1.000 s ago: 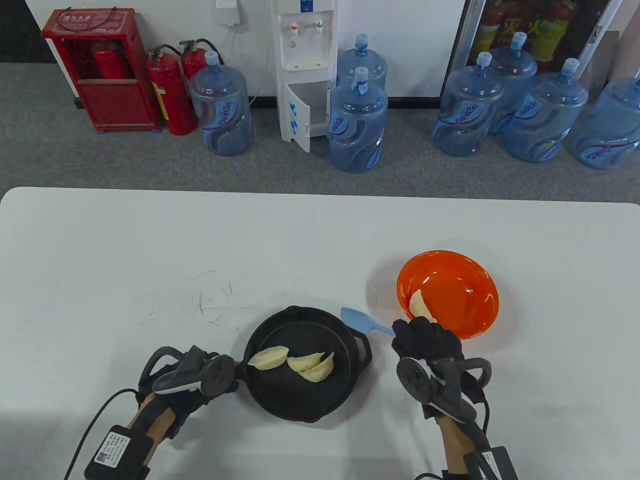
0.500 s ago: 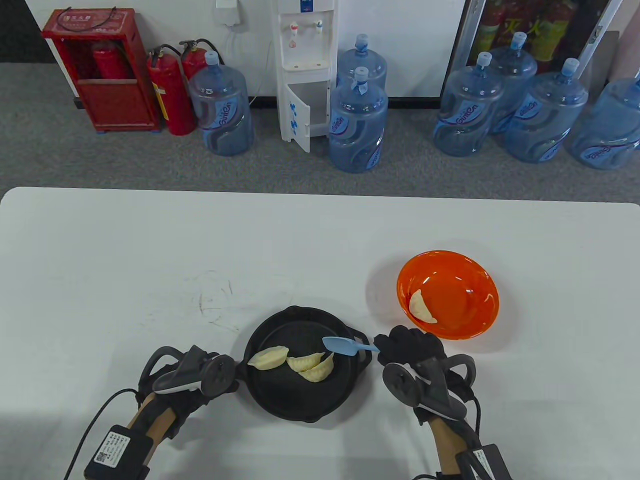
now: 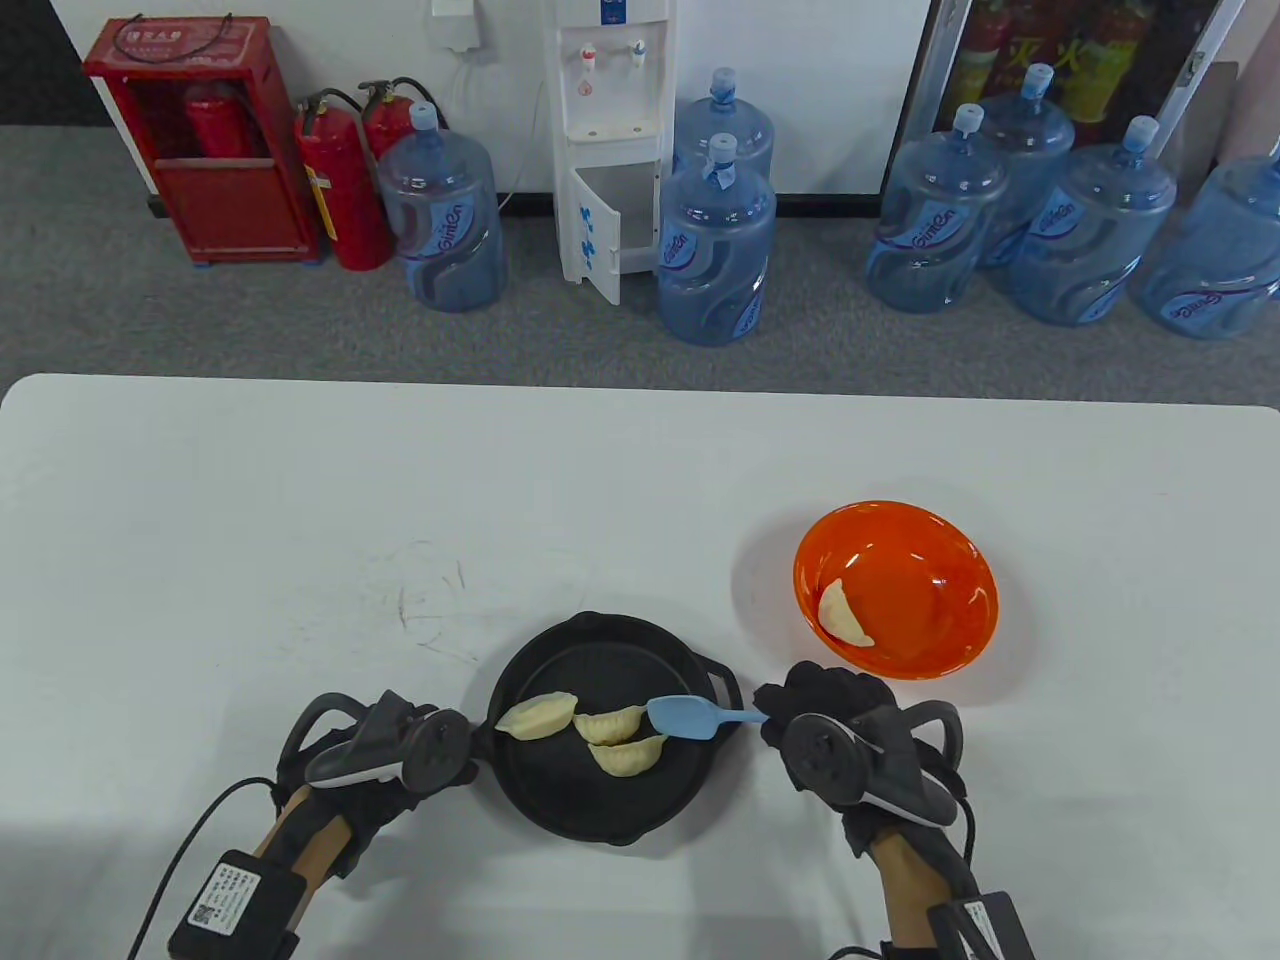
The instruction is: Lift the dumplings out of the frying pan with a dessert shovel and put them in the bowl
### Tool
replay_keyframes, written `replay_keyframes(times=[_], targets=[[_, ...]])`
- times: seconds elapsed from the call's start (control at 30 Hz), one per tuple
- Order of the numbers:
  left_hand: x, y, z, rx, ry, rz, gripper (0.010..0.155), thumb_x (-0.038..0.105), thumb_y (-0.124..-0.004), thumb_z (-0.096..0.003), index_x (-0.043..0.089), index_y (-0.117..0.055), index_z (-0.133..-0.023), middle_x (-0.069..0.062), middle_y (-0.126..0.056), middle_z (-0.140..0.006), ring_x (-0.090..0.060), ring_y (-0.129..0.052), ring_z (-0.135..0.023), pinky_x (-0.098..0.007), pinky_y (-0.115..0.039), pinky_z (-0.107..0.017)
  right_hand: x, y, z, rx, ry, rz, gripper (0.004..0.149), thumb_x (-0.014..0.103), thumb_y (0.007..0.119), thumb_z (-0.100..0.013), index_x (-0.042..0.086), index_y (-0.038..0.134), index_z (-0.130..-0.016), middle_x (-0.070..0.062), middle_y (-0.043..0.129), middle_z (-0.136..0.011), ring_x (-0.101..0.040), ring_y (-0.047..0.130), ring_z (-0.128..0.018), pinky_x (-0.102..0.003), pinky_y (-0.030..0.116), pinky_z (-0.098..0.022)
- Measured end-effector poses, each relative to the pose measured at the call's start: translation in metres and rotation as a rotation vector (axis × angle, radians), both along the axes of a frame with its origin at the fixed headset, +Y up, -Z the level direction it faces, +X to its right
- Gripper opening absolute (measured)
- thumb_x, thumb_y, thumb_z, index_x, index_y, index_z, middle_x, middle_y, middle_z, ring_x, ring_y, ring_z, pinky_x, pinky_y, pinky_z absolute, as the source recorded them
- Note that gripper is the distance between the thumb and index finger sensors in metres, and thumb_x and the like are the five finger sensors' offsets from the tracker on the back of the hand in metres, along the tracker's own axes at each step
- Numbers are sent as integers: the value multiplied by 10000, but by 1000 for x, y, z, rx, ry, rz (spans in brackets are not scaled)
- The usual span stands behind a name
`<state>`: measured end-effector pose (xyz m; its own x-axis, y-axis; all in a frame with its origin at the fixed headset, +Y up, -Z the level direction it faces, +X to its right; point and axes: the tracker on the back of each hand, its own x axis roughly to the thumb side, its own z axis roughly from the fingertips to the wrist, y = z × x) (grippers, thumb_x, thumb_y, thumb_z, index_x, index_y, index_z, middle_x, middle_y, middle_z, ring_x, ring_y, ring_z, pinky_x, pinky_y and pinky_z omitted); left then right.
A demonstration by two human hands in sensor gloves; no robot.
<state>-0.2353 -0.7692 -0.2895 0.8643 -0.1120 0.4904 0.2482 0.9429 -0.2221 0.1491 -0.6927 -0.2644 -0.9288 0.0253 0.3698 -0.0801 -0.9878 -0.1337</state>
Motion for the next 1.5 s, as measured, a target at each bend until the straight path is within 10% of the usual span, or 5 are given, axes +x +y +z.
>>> replay_keyframes(times=[1.5], targets=[[0, 0, -1, -5, 4, -1, 568, 564, -596, -471, 228, -670, -923, 70, -850, -684, -129, -955, -475, -488, -784, -660, -68, -39, 6, -184, 208, 6, 404, 471, 766, -588, 297, 860, -941, -34, 918, -827, -89, 950, -454, -422, 866, -474]])
